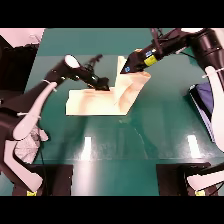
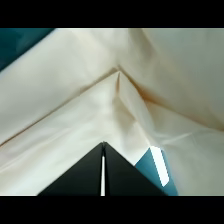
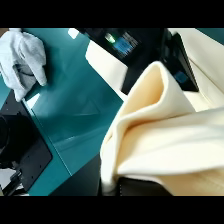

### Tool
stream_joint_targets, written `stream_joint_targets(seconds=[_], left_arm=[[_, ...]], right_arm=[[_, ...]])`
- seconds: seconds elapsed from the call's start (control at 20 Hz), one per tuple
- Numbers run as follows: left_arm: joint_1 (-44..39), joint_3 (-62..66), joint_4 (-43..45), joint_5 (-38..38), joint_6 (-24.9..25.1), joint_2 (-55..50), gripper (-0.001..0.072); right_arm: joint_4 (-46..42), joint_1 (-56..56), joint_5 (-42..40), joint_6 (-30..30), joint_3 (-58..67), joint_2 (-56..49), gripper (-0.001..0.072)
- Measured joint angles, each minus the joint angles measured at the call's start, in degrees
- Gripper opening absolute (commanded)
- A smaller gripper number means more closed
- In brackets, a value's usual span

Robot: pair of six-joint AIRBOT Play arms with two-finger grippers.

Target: Fold the shirts.

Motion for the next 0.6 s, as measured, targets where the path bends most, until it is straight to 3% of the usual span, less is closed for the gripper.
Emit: stream_joint_targets(seconds=[0.3, 0.35, 0.4, 0.45, 0.5, 0.6], left_arm=[[13.29, 0.17, 4.15, -7.98, 2.64, 11.58, 0.0025], [15.41, 0.17, 4.52, -8.94, 2.86, 13.18, 0.0025], [17.51, 0.20, 4.79, -9.88, 2.93, 14.75, 0.0025], [19.15, 0.22, 4.94, -10.45, 3.08, 15.98, 0.0025], [20.72, 0.20, 5.07, -11.02, 3.10, 17.03, 0.0025], [23.19, 0.22, 5.18, -12.00, 3.23, 18.36, 0.0025]], right_arm=[[3.58, 8.11, -8.28, -3.50, -0.72, -6.21, 0.0022], [5.75, 9.90, -10.93, -5.14, -0.76, -7.98, 0.0097], [7.89, 11.63, -13.81, -7.06, -0.70, -9.79, 0.0374], [10.16, 13.55, -17.31, -9.42, -0.09, -11.98, 0.0567], [12.39, 15.37, -20.55, -11.45, 1.16, -14.12, 0.0614], [15.72, 18.51, -24.96, -14.73, 4.46, -17.94, 0.0592]])
